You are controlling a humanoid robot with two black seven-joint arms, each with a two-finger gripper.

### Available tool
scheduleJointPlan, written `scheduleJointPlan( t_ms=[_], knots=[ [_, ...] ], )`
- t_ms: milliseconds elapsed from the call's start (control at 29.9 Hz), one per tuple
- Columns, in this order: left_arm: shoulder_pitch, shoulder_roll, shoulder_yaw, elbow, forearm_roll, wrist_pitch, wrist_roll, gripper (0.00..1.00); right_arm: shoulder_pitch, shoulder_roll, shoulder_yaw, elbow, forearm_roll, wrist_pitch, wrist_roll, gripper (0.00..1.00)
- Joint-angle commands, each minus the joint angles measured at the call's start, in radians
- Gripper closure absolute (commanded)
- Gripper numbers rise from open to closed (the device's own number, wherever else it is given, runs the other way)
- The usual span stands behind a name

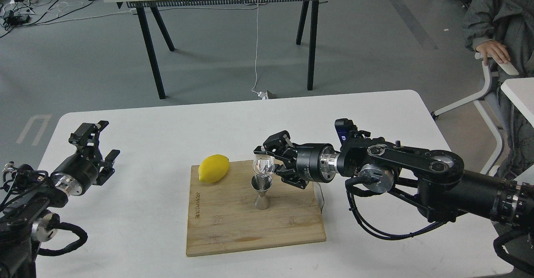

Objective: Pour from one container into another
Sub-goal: 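Tilt the glass cup with the right gripper to pour into the jigger, then hold the clear glass cup tilted over the jigger with the right gripper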

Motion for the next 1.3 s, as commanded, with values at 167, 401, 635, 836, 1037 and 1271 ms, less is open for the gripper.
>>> scheduleJointPlan(
  t_ms=[167, 401, 635, 836, 1037, 1271],
  knots=[
    [0.000, 0.002, 0.000, 0.000, 0.000, 0.000, 0.000, 0.00, 0.017, 0.003, -0.006, -0.002, -0.002, 0.012, 0.000, 0.59],
    [0.000, 0.000, 0.000, 0.000, 0.000, 0.000, 0.000, 0.00, 0.019, 0.003, -0.009, -0.002, -0.012, 0.020, 0.000, 0.59],
    [0.000, 0.000, 0.000, 0.000, 0.000, 0.000, 0.000, 0.00, 0.031, 0.006, -0.041, -0.002, -0.020, 0.020, 0.001, 0.59],
    [0.000, -0.001, 0.000, 0.000, 0.000, 0.000, 0.000, 0.00, 0.039, 0.007, -0.043, -0.002, -0.020, 0.020, 0.003, 0.59],
    [0.002, 0.000, 0.000, 0.000, 0.000, 0.000, 0.000, 0.00, 0.049, 0.006, -0.044, -0.002, -0.022, 0.032, 0.005, 0.59],
    [0.002, 0.000, 0.000, 0.000, 0.000, 0.000, 0.000, 0.00, 0.054, 0.006, -0.044, -0.002, -0.023, 0.035, 0.006, 0.59]
  ],
)
